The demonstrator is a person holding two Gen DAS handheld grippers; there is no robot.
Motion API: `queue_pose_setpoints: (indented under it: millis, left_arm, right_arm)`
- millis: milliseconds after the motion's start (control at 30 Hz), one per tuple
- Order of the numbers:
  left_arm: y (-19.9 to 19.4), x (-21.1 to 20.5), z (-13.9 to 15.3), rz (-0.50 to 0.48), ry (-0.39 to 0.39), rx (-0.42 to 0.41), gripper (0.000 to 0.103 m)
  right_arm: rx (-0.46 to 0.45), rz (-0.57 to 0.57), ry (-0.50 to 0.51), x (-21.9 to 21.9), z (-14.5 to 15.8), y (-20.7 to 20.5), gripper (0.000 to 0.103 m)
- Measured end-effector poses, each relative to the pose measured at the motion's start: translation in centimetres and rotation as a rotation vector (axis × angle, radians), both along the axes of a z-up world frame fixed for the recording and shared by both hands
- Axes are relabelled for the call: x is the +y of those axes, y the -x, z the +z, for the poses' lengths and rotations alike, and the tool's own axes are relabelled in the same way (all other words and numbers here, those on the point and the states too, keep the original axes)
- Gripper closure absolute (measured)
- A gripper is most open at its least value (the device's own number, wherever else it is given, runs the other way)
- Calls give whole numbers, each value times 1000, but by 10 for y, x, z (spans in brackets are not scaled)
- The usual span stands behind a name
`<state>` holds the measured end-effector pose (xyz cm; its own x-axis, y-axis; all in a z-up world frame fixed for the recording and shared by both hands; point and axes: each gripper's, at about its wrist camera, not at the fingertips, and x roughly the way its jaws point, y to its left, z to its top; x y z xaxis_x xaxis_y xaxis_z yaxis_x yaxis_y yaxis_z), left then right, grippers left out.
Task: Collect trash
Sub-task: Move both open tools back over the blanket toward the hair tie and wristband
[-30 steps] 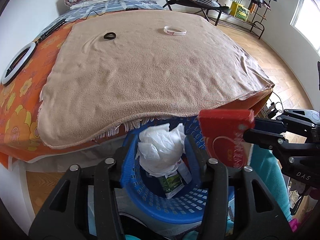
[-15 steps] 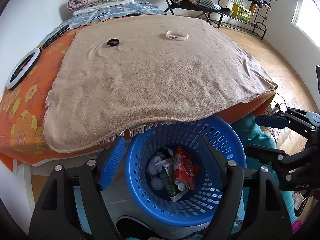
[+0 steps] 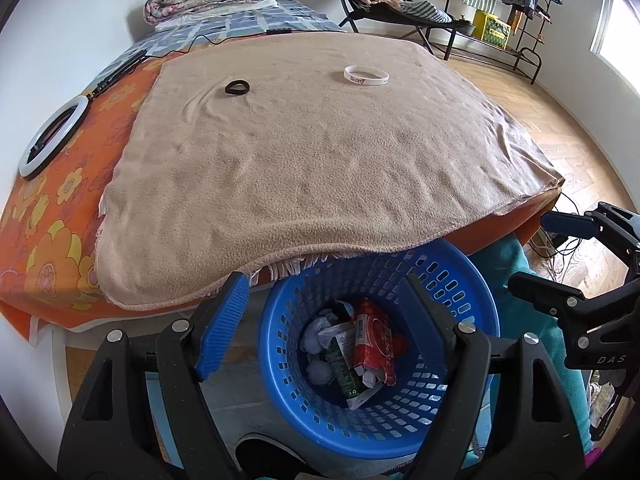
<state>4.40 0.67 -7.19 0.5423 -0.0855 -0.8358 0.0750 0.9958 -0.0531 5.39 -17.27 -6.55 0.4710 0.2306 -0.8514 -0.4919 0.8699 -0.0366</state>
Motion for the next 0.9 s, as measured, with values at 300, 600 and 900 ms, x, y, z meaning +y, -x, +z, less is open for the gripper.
queue_pose_setpoints:
  millis: [300, 600, 900]
  left_arm:
    - [-11, 5, 4, 26, 11, 5, 23]
    - [-46, 12, 20, 17, 12, -6, 23]
    - [-114, 45, 29, 81, 20, -44, 23]
  right_arm:
    - [-28, -1, 8, 0, 9, -12, 25]
    - [-30, 31, -89, -5, 15, -39, 25]
    - [-65, -3, -114, -7, 26, -95, 25]
